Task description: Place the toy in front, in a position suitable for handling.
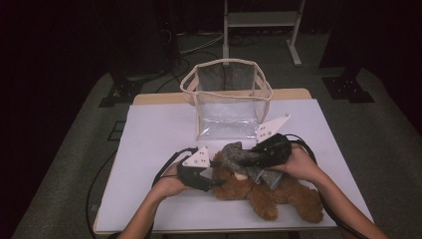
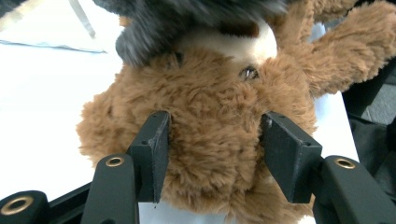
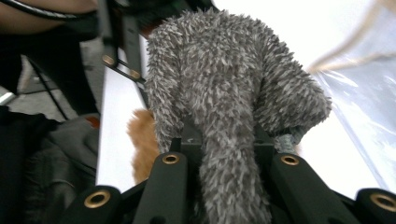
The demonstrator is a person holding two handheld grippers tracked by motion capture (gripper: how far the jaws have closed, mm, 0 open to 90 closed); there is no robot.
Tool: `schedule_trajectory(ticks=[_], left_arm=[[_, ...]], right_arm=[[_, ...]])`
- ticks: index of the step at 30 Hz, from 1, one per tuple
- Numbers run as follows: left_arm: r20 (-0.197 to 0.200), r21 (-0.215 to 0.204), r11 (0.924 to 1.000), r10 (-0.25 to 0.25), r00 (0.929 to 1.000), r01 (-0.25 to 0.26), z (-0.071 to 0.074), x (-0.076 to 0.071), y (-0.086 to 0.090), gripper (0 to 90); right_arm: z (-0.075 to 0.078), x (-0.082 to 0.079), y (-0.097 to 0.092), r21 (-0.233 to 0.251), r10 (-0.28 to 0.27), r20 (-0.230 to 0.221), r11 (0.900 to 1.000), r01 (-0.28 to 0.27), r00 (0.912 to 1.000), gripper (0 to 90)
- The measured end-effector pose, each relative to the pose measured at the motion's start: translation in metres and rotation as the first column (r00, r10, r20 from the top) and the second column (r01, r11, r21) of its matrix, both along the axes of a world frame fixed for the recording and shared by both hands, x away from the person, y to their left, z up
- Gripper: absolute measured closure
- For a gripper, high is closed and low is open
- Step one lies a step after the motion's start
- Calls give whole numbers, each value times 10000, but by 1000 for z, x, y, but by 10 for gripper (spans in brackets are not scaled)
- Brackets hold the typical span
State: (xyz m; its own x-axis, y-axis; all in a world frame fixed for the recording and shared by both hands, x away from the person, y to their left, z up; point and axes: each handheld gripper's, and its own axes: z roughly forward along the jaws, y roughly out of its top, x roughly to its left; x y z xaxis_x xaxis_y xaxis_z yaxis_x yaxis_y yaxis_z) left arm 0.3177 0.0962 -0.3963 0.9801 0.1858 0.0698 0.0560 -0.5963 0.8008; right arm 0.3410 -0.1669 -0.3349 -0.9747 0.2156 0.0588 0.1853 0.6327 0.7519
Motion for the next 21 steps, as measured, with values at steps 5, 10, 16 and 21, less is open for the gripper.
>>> schedule_trajectory(ticks=[5,10,16,21], left_arm=[[55,-229,9997,-23,10000,24,3,0,-2,439],[116,-520,9985,-192,9997,197,7,0,-9,430],[-91,-640,9979,-86,9999,80,2,0,-10,421],[-23,-536,9984,-172,9998,170,-2,-1,-6,423]], right_arm=[[-10,2,-15,-72,-484,-133,9988,483,9987,739],[-13,-1,-7,27,-222,-190,9997,222,9996,739],[-5,1,8,202,85,34,9998,-86,10000,740],[-6,3,14,-100,223,63,9997,-222,9997,739]])
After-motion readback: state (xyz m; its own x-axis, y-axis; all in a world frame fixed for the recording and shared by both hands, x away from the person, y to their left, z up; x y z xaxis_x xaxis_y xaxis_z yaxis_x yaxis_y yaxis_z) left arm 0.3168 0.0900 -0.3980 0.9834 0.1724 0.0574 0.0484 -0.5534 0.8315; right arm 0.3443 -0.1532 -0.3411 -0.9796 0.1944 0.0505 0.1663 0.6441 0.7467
